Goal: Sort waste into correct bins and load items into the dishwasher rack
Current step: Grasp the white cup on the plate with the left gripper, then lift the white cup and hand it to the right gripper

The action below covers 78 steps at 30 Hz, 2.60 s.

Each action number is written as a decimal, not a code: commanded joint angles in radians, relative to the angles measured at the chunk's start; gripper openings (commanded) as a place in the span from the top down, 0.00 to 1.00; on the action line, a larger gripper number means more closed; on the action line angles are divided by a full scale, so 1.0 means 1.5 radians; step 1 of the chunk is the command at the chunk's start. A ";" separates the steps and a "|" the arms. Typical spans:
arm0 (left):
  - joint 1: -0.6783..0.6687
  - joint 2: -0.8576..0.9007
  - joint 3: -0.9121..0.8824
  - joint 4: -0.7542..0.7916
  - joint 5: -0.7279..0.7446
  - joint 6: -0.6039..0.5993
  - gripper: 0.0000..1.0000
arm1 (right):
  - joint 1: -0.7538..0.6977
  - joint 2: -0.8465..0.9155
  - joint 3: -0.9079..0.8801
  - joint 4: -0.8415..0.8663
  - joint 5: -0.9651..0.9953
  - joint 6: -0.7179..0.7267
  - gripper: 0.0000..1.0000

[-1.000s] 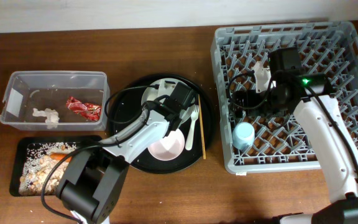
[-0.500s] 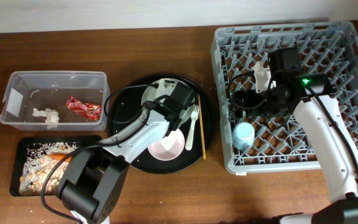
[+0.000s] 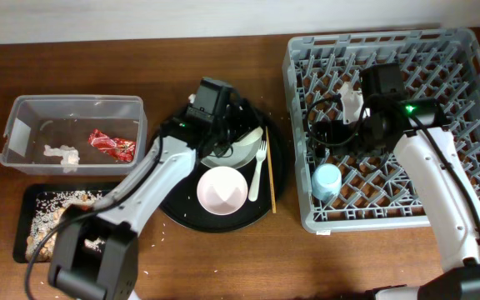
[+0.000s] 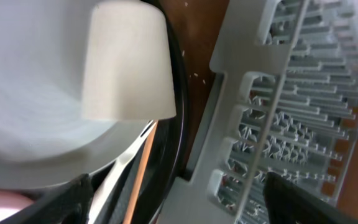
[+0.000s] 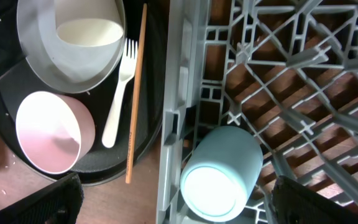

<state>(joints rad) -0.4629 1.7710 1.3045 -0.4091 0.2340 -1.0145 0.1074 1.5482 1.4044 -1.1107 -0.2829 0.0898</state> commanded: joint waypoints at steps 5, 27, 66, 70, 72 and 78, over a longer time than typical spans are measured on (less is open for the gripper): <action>-0.017 0.046 0.004 0.023 0.045 -0.222 0.01 | 0.003 -0.001 0.011 0.000 -0.006 -0.005 0.01; 0.122 0.106 0.004 0.073 0.262 -0.087 0.05 | 0.002 -0.001 0.011 0.000 -0.006 -0.005 0.01; 0.058 0.151 0.004 0.131 0.113 0.283 0.35 | 0.003 -0.001 0.011 0.000 -0.006 -0.005 0.01; 0.058 0.151 0.004 0.151 0.109 0.270 0.41 | 0.003 -0.001 0.011 0.000 -0.006 -0.005 0.01; 0.058 0.151 0.004 0.150 0.109 0.270 0.49 | 0.002 -0.001 0.011 0.000 -0.006 -0.005 0.01; 0.080 0.151 0.004 0.125 0.109 0.270 0.61 | 0.003 -0.001 0.011 0.000 -0.006 -0.005 0.01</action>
<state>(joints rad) -0.3492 1.9892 1.3045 -0.2195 0.3866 -0.6136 0.1074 1.5482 1.4044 -1.1103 -0.2829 0.0895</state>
